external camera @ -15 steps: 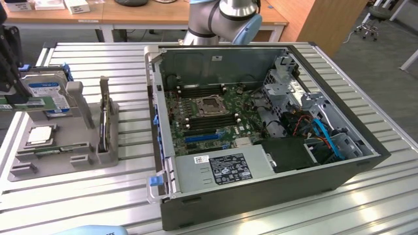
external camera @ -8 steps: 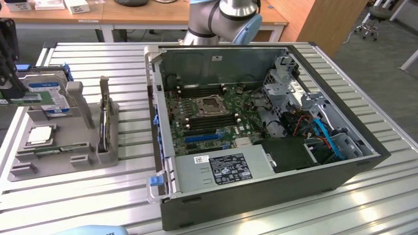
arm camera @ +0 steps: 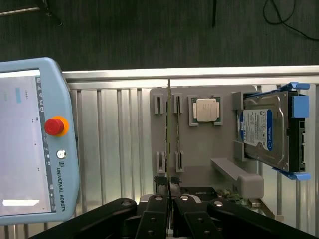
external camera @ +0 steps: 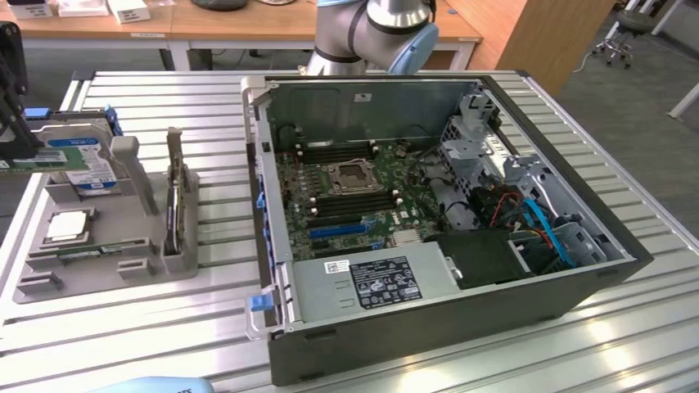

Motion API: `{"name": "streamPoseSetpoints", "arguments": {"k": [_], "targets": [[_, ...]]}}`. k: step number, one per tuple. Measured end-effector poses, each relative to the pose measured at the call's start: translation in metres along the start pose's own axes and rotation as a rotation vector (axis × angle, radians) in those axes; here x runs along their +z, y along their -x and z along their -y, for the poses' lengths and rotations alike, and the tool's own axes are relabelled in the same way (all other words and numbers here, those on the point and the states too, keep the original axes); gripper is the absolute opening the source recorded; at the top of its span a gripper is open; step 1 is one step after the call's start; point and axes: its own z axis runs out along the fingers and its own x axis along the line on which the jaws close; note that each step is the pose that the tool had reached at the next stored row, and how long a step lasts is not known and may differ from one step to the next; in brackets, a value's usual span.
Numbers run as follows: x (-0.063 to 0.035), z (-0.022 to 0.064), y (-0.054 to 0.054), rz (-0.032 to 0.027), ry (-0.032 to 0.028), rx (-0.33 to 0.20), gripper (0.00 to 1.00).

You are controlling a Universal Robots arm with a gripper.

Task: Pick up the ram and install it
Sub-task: 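Pick up the ram and move it above insertion slot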

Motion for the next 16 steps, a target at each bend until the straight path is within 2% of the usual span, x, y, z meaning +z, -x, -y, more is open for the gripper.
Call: {"name": "streamPoseSetpoints", "arguments": {"k": [16], "targets": [[-0.0054,-0.0001,0.0,-0.0004,-0.0001,-0.014,0.12]]}}
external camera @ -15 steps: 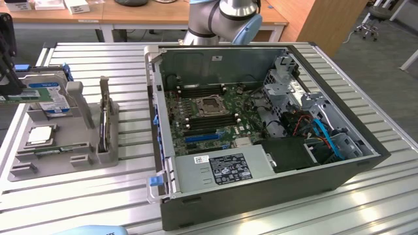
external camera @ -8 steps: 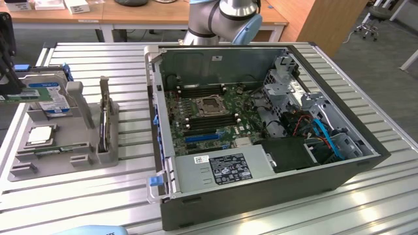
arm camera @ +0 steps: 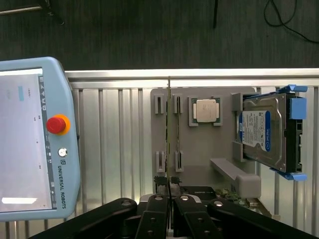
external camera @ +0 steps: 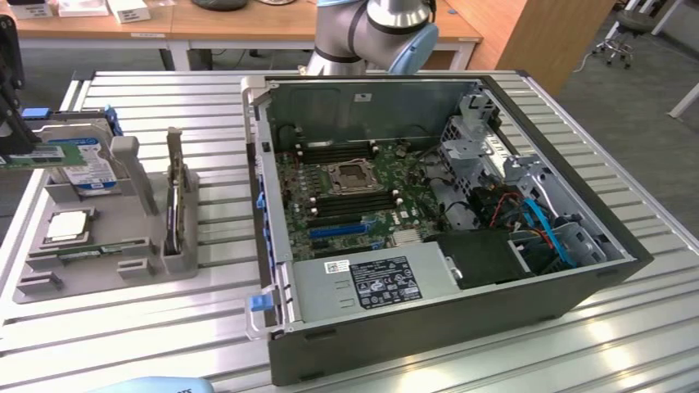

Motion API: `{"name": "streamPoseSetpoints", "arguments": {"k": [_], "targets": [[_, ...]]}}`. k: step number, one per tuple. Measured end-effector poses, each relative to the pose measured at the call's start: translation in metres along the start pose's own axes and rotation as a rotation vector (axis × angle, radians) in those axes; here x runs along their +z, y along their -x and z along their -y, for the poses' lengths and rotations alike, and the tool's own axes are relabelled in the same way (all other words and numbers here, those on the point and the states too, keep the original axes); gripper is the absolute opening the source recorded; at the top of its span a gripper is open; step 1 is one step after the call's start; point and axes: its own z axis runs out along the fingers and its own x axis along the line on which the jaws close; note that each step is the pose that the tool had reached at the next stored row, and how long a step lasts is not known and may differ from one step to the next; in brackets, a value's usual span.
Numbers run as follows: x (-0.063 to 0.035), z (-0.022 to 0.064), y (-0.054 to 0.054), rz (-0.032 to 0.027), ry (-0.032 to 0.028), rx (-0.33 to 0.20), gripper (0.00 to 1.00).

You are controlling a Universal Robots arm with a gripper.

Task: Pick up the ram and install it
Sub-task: 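Pick up the ram and move it above insertion slot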

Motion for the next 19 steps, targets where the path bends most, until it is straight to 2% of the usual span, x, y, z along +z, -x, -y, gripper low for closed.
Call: {"name": "streamPoseSetpoints", "arguments": {"k": [9,19], "targets": [[-0.0002,0.0031,0.0,-0.0002,0.0001,0.0,0.12],[-0.0007,0.0208,0.001,-0.0001,0.0002,0.0,0.12]]}}
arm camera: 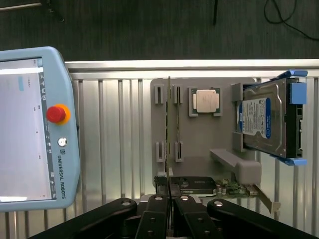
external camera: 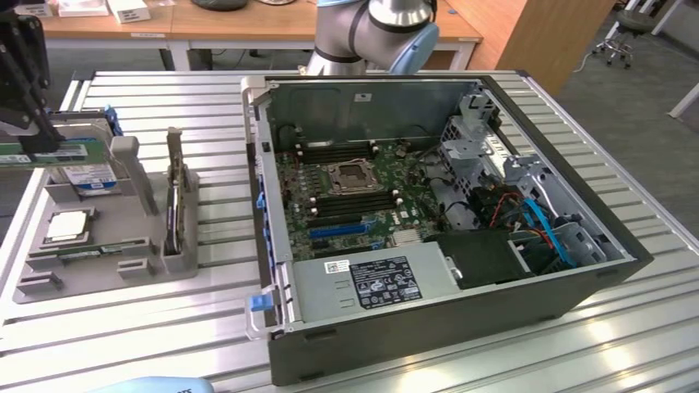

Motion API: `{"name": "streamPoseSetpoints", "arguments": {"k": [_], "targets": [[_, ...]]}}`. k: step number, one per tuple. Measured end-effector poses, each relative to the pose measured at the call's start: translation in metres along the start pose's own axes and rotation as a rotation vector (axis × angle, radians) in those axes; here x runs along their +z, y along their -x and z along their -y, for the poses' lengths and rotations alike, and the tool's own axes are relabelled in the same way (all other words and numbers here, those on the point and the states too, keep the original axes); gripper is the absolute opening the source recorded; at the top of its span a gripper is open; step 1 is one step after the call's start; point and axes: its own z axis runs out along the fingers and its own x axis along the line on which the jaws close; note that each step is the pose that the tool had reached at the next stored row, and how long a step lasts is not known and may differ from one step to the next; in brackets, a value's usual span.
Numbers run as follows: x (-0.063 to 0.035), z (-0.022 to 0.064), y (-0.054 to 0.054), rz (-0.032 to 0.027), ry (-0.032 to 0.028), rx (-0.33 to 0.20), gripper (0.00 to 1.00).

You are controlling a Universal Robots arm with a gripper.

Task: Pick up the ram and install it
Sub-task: 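Pick up the ram and move it above insertion slot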

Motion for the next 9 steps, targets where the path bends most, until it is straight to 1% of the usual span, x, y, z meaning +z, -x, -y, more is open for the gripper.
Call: {"name": "streamPoseSetpoints", "arguments": {"k": [9], "targets": [[-0.0006,0.0192,0.0,0.0,0.0,0.0,0.12]]}}
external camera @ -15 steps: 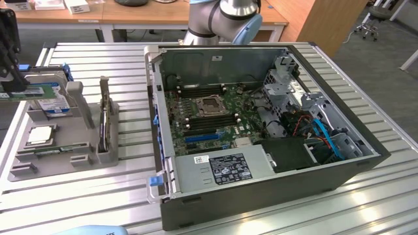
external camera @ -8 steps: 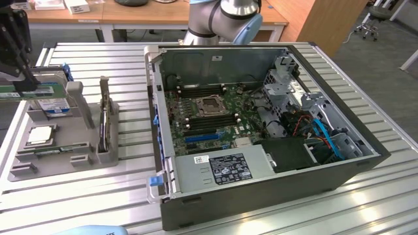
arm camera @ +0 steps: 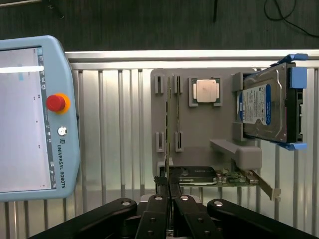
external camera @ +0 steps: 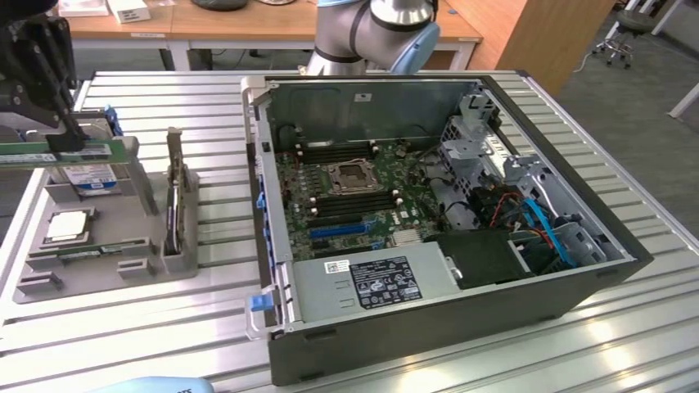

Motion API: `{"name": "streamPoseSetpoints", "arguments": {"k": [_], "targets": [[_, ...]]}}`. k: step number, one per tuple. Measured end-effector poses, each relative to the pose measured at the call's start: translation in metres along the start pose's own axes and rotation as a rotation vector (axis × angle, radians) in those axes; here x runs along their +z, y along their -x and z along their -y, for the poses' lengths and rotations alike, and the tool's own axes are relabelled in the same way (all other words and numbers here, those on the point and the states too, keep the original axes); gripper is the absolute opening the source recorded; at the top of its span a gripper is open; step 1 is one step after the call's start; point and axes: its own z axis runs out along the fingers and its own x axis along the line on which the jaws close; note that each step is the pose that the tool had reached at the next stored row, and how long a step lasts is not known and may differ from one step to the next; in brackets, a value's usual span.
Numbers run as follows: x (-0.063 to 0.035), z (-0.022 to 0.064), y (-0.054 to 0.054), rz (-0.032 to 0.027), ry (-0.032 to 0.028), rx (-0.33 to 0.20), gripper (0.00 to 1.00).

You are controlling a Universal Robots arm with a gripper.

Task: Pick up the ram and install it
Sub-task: 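Pick up the ram and move it above insertion slot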

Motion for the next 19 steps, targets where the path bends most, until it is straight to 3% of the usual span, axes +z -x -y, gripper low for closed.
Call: {"name": "streamPoseSetpoints", "arguments": {"k": [19], "targets": [[-0.001,0.0333,-0.002,0.0,0.0,0.0,0.12]]}}
